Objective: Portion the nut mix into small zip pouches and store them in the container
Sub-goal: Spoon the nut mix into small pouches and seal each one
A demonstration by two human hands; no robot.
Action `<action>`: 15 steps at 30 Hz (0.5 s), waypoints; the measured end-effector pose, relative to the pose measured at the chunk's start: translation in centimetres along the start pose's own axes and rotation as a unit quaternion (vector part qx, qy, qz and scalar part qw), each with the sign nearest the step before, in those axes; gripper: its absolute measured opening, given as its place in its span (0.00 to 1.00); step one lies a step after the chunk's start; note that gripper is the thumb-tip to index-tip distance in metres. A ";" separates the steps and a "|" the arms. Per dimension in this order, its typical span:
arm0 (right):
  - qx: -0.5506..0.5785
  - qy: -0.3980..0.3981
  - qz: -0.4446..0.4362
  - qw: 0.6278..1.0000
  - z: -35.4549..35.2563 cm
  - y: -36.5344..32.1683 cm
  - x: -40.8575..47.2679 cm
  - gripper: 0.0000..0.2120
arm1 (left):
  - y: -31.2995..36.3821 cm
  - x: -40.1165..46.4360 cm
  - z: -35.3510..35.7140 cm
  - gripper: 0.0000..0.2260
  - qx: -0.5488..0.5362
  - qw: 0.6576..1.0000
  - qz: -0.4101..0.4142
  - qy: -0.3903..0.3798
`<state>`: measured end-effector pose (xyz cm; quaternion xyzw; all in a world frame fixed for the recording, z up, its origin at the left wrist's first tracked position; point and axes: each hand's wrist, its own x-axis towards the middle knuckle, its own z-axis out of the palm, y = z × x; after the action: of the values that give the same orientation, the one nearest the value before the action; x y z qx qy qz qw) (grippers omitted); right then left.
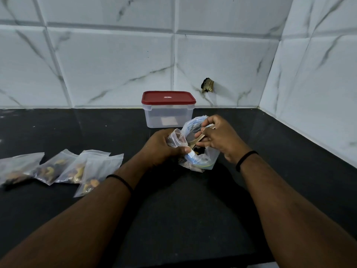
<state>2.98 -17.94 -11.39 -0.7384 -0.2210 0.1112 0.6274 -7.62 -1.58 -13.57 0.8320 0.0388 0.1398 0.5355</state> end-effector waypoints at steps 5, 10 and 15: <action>0.048 0.005 0.019 0.999 0.5 0.0 -0.2 0.05 | -0.2 -0.1 -0.3 0.14 -0.017 1.000 0.004 0.007; 0.076 0.000 0.051 0.996 0.2 -0.7 -0.3 0.06 | -0.3 0.0 -0.4 0.15 -0.033 0.999 -0.002 0.020; 0.097 0.040 0.067 0.992 -0.9 -1.1 -0.3 0.07 | -0.3 0.0 -0.4 0.15 -0.041 0.999 -0.007 0.025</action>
<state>2.89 -18.74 -10.22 -0.6907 -0.1342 0.1441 0.6958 -7.68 -1.14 -13.69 0.8052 0.0526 0.1582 0.5691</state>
